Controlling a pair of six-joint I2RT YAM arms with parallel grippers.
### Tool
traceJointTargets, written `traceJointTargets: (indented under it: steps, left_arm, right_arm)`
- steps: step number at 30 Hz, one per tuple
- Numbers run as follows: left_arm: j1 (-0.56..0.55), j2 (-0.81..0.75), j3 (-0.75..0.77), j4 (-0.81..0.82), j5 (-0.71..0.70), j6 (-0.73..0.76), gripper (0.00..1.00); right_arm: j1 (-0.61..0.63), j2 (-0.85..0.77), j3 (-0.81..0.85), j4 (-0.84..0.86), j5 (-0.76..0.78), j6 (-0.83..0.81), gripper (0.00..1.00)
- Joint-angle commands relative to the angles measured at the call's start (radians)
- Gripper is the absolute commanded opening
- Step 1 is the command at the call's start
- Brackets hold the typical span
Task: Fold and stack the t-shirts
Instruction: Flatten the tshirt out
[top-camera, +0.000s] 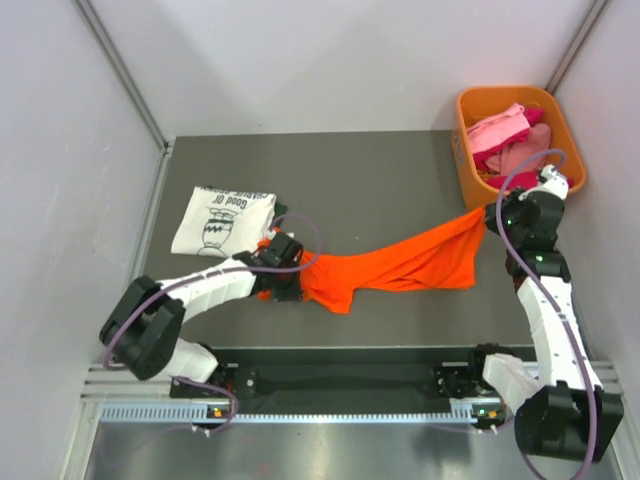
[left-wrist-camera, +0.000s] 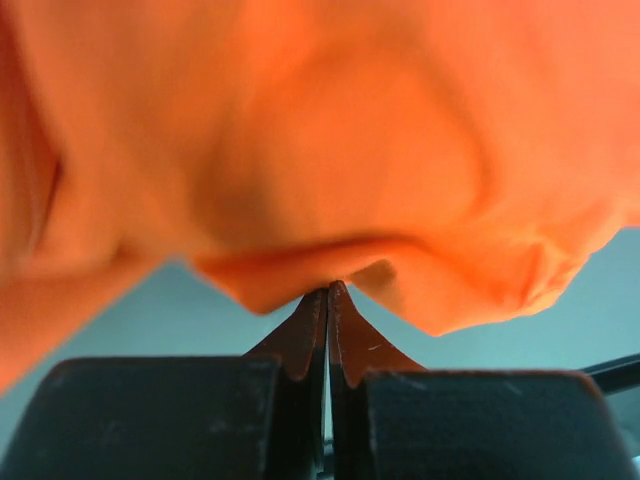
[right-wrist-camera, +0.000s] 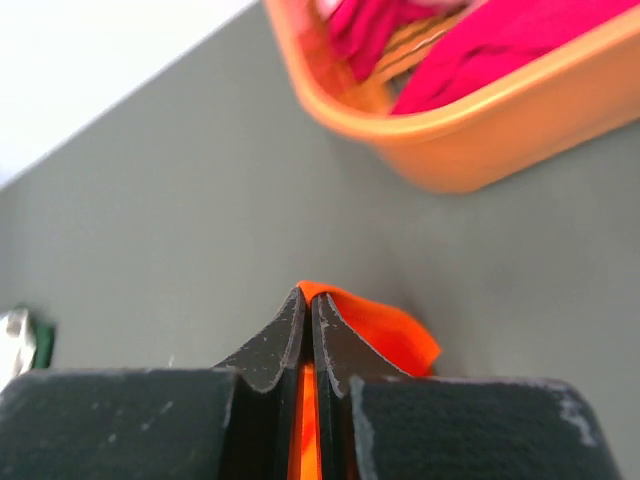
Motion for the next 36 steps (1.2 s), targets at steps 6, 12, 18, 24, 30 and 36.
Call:
traceJointTargets:
  steps: [6, 12, 18, 24, 30, 36]
  left_arm:
    - [0.081, 0.211, 0.284, 0.004, 0.064, 0.115, 0.0]
    - [0.231, 0.403, 0.436, 0.027, 0.124, 0.129, 0.0]
    - [0.351, 0.634, 0.654, -0.065, 0.115, 0.157, 0.0]
    - [0.506, 0.688, 0.732, -0.093, 0.125, 0.145, 0.0]
    - [0.746, 0.644, 0.604, -0.047, 0.072, 0.077, 0.0]
    - [0.913, 0.564, 0.456, 0.099, 0.182, 0.042, 0.0]
  right_arm:
    - [-0.06, -0.164, 0.045, -0.086, 0.356, 0.065, 0.0]
    - [-0.04, -0.204, -0.006, 0.038, 0.134, 0.078, 0.0]
    - [0.225, 0.027, 0.053, 0.085, 0.19, 0.04, 0.0]
    - [0.41, 0.248, 0.159, 0.143, 0.201, 0.052, 0.0]
    - [0.546, 0.438, 0.298, 0.12, 0.195, 0.044, 0.0]
    - [0.574, 0.503, 0.338, 0.082, 0.203, 0.014, 0.0]
